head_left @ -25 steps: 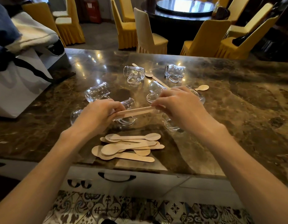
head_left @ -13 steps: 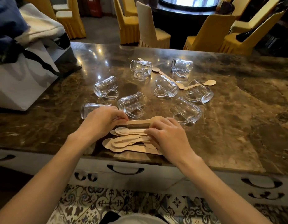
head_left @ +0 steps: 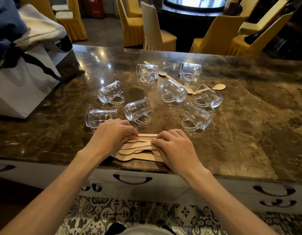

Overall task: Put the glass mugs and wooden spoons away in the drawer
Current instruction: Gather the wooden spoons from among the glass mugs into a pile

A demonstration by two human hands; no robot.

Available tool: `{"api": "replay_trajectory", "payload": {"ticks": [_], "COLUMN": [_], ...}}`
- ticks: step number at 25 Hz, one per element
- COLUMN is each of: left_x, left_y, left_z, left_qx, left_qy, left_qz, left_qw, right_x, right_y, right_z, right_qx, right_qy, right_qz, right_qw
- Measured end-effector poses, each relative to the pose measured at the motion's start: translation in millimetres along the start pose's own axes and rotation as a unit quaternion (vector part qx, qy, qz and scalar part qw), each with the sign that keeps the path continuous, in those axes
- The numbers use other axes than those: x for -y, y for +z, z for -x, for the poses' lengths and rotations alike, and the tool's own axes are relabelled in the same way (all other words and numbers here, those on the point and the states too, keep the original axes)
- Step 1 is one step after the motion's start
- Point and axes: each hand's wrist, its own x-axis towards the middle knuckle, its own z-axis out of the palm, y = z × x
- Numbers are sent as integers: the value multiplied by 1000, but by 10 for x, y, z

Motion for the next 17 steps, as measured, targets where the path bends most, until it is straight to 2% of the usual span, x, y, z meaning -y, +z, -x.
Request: {"api": "replay_trajectory", "payload": {"ticks": [10,13,17], "left_x": [24,-35,-153], "left_y": [-45,-99,-158], "left_z": [-65,-150,-308], "left_qx": [33,19,0], "left_qy": [0,14,27], "left_qz": [-4,9,28], "left_qw": [999,1000,999], "right_x": [-69,-147,-317], "right_y": [-43,-106,-231], "right_z": [-41,-82,-161], "right_qx": [-23,-31,-5], "right_qy": [5,9,29], "right_qz": [-24,-35,-56], "right_qw": [999,999,998]}}
